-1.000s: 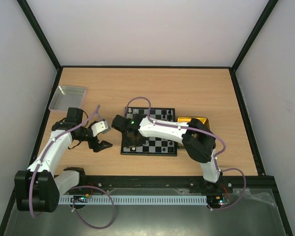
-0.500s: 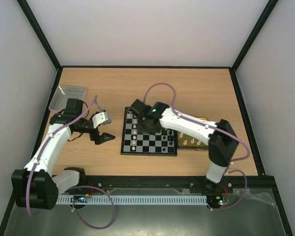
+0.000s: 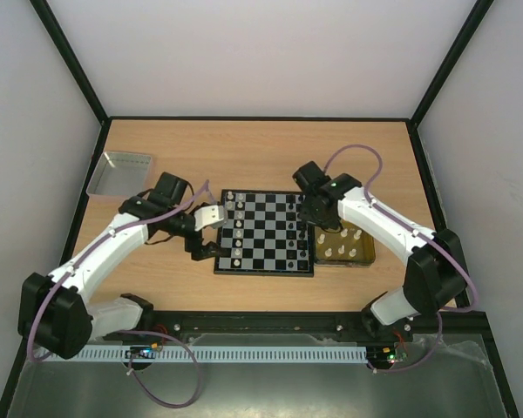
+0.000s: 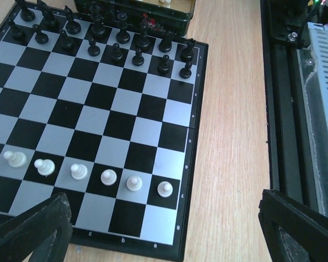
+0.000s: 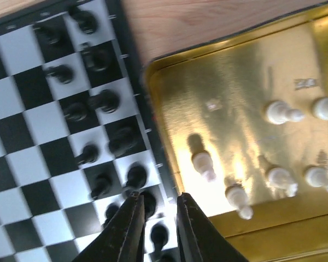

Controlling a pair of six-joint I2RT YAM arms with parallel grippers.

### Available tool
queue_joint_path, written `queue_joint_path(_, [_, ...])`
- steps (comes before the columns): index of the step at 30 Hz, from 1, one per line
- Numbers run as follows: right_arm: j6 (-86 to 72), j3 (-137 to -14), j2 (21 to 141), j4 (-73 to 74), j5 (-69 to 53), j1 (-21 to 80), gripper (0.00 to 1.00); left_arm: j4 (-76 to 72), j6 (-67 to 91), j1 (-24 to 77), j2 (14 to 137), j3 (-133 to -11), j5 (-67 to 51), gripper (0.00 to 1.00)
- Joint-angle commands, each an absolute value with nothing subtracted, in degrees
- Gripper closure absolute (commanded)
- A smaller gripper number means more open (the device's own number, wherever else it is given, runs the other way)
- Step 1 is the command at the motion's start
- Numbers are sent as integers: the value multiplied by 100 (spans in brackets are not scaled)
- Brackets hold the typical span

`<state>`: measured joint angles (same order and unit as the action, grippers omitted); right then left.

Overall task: Set up the chess pieces on the board
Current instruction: Pick up the chess piece from the storage box.

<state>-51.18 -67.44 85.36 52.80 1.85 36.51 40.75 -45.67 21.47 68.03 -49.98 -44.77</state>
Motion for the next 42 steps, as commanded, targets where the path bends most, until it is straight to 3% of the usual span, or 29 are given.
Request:
queue_joint_path(1, [-4901, -6384, 8356, 5132, 230, 3240, 83, 3445, -4043, 2492, 7005, -5146, -4024, 7])
queue_joint_path(11, [-4623, -5761, 8341, 4672, -78, 2393, 83, 1841, -3159, 3051, 6895, -4753, -2837, 6])
queue_joint_path(42, [-4371, -5297, 8444, 4448, -1065, 2323, 84, 1803, -3128, 3270, 7328, -4807, -3410, 10])
